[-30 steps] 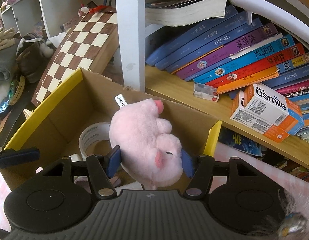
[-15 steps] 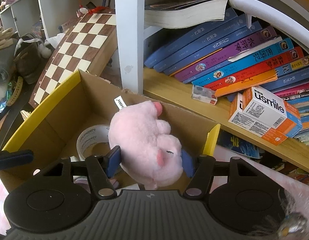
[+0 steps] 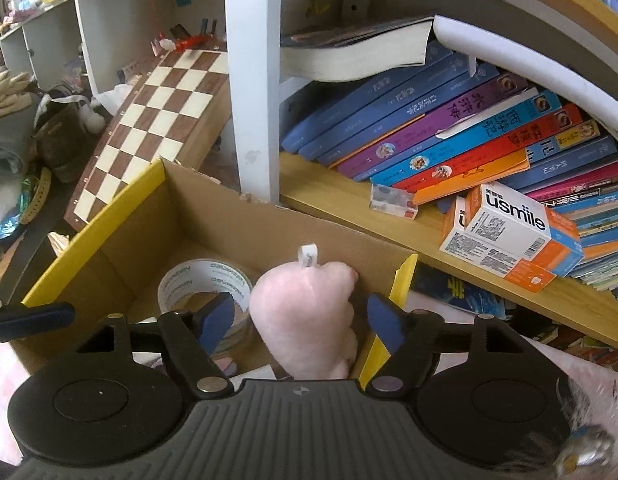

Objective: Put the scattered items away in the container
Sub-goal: 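Lower the pink plush pig into the box and open the right gripper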

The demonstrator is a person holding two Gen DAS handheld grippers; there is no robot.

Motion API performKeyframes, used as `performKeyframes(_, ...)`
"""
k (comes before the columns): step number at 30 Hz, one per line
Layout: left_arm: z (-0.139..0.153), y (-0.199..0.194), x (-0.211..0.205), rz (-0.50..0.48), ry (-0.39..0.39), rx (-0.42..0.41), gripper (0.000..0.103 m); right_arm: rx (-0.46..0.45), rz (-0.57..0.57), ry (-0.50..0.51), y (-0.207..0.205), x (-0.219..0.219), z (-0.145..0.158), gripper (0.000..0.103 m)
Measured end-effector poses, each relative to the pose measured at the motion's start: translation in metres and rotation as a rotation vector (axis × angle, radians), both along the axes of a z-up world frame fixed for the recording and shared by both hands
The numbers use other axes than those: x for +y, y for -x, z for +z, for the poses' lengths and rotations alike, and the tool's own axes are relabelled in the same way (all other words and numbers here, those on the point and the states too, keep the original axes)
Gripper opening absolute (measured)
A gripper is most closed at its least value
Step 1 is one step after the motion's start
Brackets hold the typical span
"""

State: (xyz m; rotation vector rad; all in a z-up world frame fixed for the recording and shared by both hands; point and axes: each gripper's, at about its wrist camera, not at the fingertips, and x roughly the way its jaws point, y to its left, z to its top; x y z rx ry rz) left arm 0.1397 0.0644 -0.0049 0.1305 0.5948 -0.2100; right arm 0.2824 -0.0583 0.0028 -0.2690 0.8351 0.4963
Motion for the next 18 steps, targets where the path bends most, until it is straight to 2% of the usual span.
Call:
performKeyframes(6, 0.008, 0.011, -0.004, -0.001, -0.005, -0.021, 0.073, -0.020, -0.012, -0.017, 0.015, -0.007, 0.013, 0.072)
performKeyframes(18, 0.024, 0.042, -0.005, 0.011, -0.011, -0.052, 0.077, -0.081, -0.059, -0.065, 0.060, -0.033, 0.043, 0.073)
